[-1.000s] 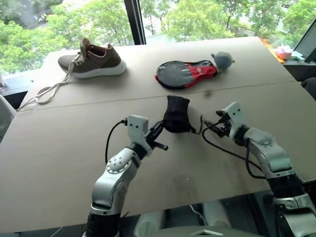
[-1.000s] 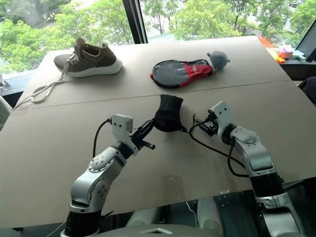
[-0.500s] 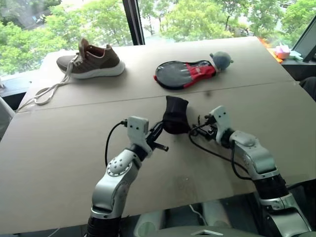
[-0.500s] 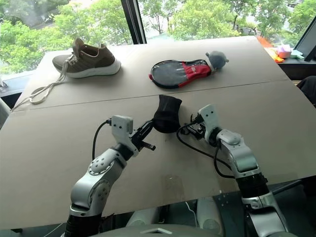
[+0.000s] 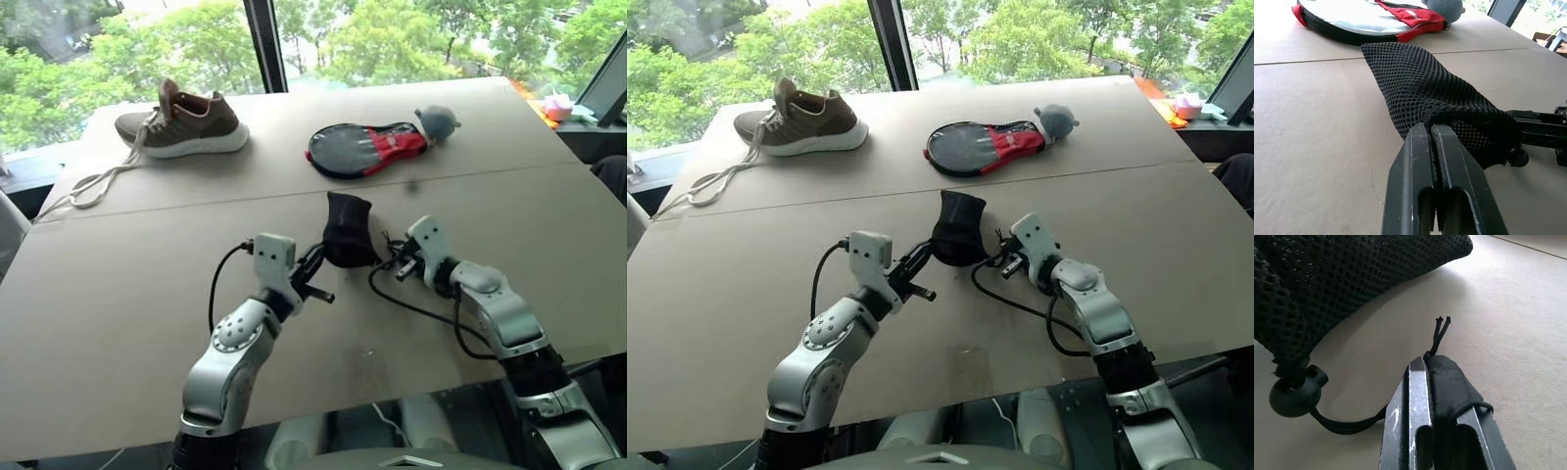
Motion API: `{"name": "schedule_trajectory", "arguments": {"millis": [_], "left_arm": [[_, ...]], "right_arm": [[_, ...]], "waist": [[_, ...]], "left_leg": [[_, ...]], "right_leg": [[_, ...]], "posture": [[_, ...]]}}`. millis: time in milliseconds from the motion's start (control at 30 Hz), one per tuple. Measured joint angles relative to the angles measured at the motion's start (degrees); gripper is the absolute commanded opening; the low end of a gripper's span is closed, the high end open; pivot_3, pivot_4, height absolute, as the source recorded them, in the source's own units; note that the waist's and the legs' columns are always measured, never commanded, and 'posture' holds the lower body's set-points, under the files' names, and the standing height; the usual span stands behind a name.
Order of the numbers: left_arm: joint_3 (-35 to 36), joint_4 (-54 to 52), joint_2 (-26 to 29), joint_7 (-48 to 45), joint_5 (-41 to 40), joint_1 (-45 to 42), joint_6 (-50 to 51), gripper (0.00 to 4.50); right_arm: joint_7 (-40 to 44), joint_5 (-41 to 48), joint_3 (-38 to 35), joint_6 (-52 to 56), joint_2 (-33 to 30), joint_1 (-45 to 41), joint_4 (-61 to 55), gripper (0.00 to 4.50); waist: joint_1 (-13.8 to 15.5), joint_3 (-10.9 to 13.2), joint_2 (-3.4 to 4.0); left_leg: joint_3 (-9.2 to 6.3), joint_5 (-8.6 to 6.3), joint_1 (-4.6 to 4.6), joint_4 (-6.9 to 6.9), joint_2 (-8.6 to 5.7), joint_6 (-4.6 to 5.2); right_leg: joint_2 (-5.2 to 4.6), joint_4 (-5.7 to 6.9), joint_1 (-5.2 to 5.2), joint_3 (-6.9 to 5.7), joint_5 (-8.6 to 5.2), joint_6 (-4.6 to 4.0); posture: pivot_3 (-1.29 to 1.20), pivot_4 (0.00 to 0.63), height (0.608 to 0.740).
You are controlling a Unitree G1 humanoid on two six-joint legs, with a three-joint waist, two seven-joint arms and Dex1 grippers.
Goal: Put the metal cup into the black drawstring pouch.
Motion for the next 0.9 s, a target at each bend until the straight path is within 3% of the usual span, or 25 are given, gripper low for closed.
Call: {"name": "schedule_trajectory", "arguments": {"millis": [67,133,333,567,767,900], "left_arm": [[0.3,0.0,0.0,-0.7,-1.1,0.4,0.0,0.0],[0.9,-0.4,0.1,-2.6,-3.4,1.3,0.0,0.57],[2.8,-2.2,2.6,-6.8,-8.7,3.5,-0.2,3.11],[10.5,1.3,12.7,-17.9,-13.5,7.8,-1.6,3.11],[13.3,5.2,15.9,-22.2,-14.5,-7.3,-4.6,3.11],[10.4,7.3,13.7,-21.5,-13.9,-19.7,-5.2,3.11]], "right_arm": [[-1.2,2.3,-3.3,-0.4,3.2,0.0,1.6,0.02],[-1.9,5.4,-7.2,-1.1,6.3,-0.2,2.1,0.0],[-1.5,13.5,-14.8,-5.2,10.2,-5.5,0.0,0.0],[-1.3,24.7,-19.1,-3.2,11.8,-12.5,-7.5,0.0],[-1.6,30.7,-17.7,1.5,11.5,-15.1,-13.0,0.0],[-2.7,31.8,-15.9,3.4,11.6,-17.5,-15.3,0.0]], "waist": [[0.0,0.0,0.03],[-0.1,0.0,0.06],[-0.1,0.1,0.16],[-0.2,0.2,0.36],[0.1,0.3,0.34],[-0.1,0.3,0.33]], "left_leg": [[-0.02,0.0,-0.05,0.0,0.01,0.0],[-0.02,0.0,-0.25,-0.01,0.01,-0.01],[-0.01,0.05,-0.39,-0.15,0.01,-0.11],[-0.04,-0.01,-0.42,-0.25,0.03,-0.01],[-0.13,0.02,-0.5,-0.08,-0.03,-0.05],[-0.12,0.16,-0.55,-0.12,-0.02,-0.29]], "right_leg": [[0.01,0.0,-0.04,0.0,0.02,-0.03],[0.01,0.0,-0.29,0.01,0.04,-0.06],[0.0,0.0,-0.47,0.03,0.04,-0.1],[0.03,0.0,-0.56,0.0,0.02,-0.13],[-0.02,0.01,-0.51,-0.11,0.1,-0.17],[0.0,0.02,-0.6,-0.1,0.11,-0.18]], "posture": [[0.0,0.15,0.74],[0.0,0.15,0.74],[0.0,0.15,0.74],[0.0,0.15,0.74],[0.0,0.15,0.74],[0.0,0.15,0.74]]}}
